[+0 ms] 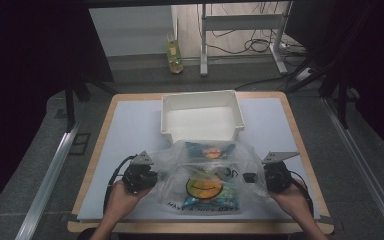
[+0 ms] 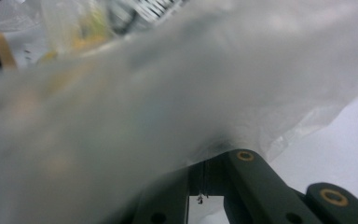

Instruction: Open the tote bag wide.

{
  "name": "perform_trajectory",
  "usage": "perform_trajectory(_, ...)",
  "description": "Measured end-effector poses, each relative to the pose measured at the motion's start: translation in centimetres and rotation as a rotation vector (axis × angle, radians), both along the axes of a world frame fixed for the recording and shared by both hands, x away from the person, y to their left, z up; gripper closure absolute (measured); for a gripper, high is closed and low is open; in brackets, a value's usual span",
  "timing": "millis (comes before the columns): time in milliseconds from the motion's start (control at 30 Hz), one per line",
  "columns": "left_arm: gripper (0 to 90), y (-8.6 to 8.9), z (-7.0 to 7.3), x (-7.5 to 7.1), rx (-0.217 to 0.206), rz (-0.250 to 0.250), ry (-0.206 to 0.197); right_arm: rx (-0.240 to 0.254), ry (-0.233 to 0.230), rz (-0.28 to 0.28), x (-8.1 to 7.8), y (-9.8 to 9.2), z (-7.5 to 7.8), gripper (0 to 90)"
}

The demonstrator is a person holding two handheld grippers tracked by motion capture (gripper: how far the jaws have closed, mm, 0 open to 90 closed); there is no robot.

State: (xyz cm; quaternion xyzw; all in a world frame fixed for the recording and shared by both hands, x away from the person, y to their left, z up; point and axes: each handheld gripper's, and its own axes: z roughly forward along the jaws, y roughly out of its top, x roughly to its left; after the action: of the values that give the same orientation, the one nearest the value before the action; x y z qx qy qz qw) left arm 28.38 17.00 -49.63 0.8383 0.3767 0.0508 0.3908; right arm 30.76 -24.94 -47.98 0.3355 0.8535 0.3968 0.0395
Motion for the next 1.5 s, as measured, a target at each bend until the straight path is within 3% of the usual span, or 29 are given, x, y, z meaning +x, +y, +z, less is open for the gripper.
perform_trajectory(200,89.2,0.9,-2.4,0.8,0.026,0.037,0.064,-0.037,0.047,-0.035,0.8,-0.3,-2.9,88.8)
perform_trajectory(267,89.2,0.9,-2.9,0.9,0.052,0.045,0.075,-0.048,0.055,-0.042,0.9,-0.4,-3.6,88.8)
perform_trajectory(300,89.2,0.9,-2.9,0.9,0.052,0.045,0.075,-0.055,0.054,-0.046,0.9,-0.5,-3.8,88.9)
perform_trajectory(333,89.2,0.8,-3.4,0.9,0.085,0.046,0.079,-0.065,0.05,-0.049,0.9,-0.6,-4.0,88.9)
perform_trajectory(467,89.3,0.9,-3.7,1.0,0.084,0.057,0.077,-0.074,0.029,-0.075,0.8,-1.3,-4.1,88.9)
perform_trajectory(533,89.3,1.0,-3.6,1.0,0.112,0.071,0.054,-0.093,0.015,-0.091,0.8,-1.7,-3.9,88.9)
perform_trajectory(600,89.2,1.3,-3.6,0.9,0.085,0.056,0.058,-0.078,0.023,-0.097,0.7,-2.2,-4.0,88.9)
perform_trajectory(667,89.2,1.7,-3.0,0.6,0.044,0.038,0.054,-0.067,0.025,-0.086,0.4,-2.3,-3.8,88.8)
perform_trajectory(800,86.8,3.0,-1.3,-0.7,-0.011,0.043,0.003,-0.004,0.028,-0.082,-0.3,-3.5,-2.5,88.3)
perform_trajectory(1000,87.9,4.7,-0.3,-2.5,-0.038,0.057,-0.027,0.042,0.007,-0.1,-1.4,-5.8,-0.2,87.6)
perform_trajectory(1100,89.1,5.1,0.0,-2.9,-0.034,0.07,-0.035,0.033,-0.005,-0.115,-1.7,-6.4,0.4,87.5)
perform_trajectory(1200,89.2,5.7,1.5,-3.4,-0.05,0.086,-0.067,0.022,-0.021,-0.142,-2.1,-7.9,1.6,87.7)
perform_trajectory(1367,89.2,4.7,4.3,-3.7,-0.072,0.054,-0.114,0.057,-0.045,-0.166,-2.2,-8.8,3.8,88.3)
perform_trajectory(1400,89.2,4.7,4.3,-3.7,-0.072,0.054,-0.114,0.057,-0.045,-0.166,-2.2,-8.8,3.8,88.3)
perform_trajectory(1433,89.2,3.6,5.5,-3.7,-0.077,0.019,-0.132,0.078,-0.062,-0.151,-2.2,-8.5,4.9,88.3)
perform_trajectory(1467,89.2,3.6,5.5,-3.7,-0.077,0.019,-0.132,0.081,-0.068,-0.141,-2.2,-8.1,5.5,88.3)
perform_trajectory(1500,89.2,2.2,6.6,-3.7,-0.084,-0.025,-0.146,0.084,-0.072,-0.127,-2.1,-7.8,6.1,88.3)
